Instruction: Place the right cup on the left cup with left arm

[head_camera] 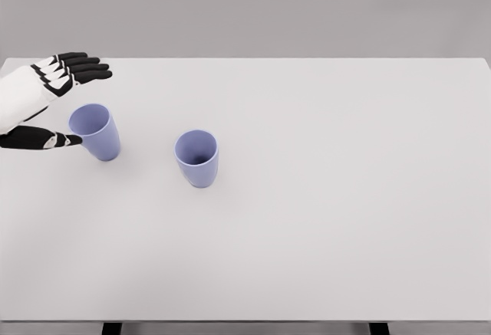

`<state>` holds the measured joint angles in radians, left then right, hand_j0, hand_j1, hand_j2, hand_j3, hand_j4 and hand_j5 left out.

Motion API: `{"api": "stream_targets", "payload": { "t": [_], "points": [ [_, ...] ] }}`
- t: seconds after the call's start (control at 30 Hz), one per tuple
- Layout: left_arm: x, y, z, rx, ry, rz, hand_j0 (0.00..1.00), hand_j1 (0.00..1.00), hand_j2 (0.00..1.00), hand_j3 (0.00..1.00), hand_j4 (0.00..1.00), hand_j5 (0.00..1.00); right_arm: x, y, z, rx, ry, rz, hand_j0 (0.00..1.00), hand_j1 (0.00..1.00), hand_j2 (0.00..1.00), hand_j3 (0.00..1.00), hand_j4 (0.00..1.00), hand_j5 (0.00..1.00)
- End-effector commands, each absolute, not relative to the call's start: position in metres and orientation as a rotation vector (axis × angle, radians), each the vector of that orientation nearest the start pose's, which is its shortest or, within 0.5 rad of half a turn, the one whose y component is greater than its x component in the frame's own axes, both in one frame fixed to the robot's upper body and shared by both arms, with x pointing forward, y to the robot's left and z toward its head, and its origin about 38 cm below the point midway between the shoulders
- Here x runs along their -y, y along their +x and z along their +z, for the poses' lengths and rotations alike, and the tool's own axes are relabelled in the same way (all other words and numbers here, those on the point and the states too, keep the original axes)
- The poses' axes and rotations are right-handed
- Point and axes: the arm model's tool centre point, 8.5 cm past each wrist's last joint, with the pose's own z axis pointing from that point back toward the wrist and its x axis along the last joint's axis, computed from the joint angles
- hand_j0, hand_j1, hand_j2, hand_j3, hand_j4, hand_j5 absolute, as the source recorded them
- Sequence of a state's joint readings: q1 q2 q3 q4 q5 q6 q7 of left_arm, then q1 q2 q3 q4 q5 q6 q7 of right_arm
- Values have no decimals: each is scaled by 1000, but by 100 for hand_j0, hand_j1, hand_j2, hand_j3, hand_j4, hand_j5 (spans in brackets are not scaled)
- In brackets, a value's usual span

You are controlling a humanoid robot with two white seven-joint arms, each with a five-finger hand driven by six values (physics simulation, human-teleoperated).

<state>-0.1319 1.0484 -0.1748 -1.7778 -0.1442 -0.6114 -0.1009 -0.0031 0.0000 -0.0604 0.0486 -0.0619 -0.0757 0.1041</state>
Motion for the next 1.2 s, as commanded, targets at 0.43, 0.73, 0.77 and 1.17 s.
{"api": "stream_targets", "payload": {
  "t": [0.43,0.73,0.77,1.17],
  "points": [
    [-348,356,290,1885,657,-1808,100,100,100,100,100,100,263,-8,-261,36,13,-117,100,100,100,100,100,100],
    [-323,382,296,1678,687,-2073,100,100,100,100,100,100,263,-8,-261,36,13,-117,100,100,100,100,100,100],
    [-323,383,301,1656,671,-2090,100,100,100,100,100,100,263,-8,-261,36,13,-117,100,100,100,100,100,100],
    [-219,385,339,1900,222,-2186,100,100,100,100,100,100,263,-7,-261,37,13,-117,100,100,100,100,100,100]
  ]
}}
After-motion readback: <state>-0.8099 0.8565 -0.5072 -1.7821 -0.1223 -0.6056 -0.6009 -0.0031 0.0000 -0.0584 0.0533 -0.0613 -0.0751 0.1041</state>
